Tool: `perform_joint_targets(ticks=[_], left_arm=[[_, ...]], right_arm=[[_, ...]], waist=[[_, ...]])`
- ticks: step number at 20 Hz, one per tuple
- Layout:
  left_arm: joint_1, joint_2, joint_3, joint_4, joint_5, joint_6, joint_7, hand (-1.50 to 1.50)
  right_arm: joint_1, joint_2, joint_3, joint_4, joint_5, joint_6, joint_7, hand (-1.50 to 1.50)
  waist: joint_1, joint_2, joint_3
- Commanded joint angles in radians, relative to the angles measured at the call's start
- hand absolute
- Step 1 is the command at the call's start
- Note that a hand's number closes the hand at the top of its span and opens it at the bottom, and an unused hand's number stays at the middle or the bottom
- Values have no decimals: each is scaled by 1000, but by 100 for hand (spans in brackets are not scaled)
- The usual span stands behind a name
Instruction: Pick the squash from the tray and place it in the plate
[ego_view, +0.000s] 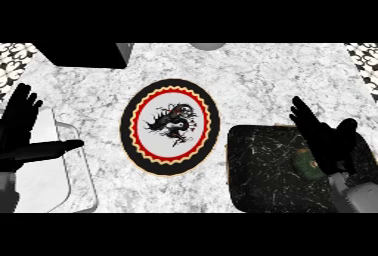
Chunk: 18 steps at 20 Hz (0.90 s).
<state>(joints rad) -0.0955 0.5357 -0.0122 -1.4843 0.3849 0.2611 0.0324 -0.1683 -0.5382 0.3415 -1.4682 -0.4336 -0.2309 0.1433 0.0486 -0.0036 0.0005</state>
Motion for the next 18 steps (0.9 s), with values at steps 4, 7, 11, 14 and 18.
perform_joint_targets(ticks=[4,7,11,14,18], left_arm=[[113,79,-43,-34,-131,14,-55,0],[145,107,-67,-21,-173,2,-66,0],[195,89,-101,-35,-203,19,-101,0],[200,87,-116,-32,-209,8,-112,0],[191,74,-150,-29,-246,15,-129,0]], right_arm=[[-28,146,-296,-129,-105,-260,-185,-150],[64,0,-358,-13,107,-470,-190,-150],[58,238,-469,-170,126,-763,-408,-150],[117,419,-431,-295,181,-901,-537,-150],[241,531,-277,-457,272,-984,-624,-150]], waist=[[-93,-19,5],[-150,-3,-11],[-136,-14,-3],[-116,-13,-2],[-81,-6,-3]])
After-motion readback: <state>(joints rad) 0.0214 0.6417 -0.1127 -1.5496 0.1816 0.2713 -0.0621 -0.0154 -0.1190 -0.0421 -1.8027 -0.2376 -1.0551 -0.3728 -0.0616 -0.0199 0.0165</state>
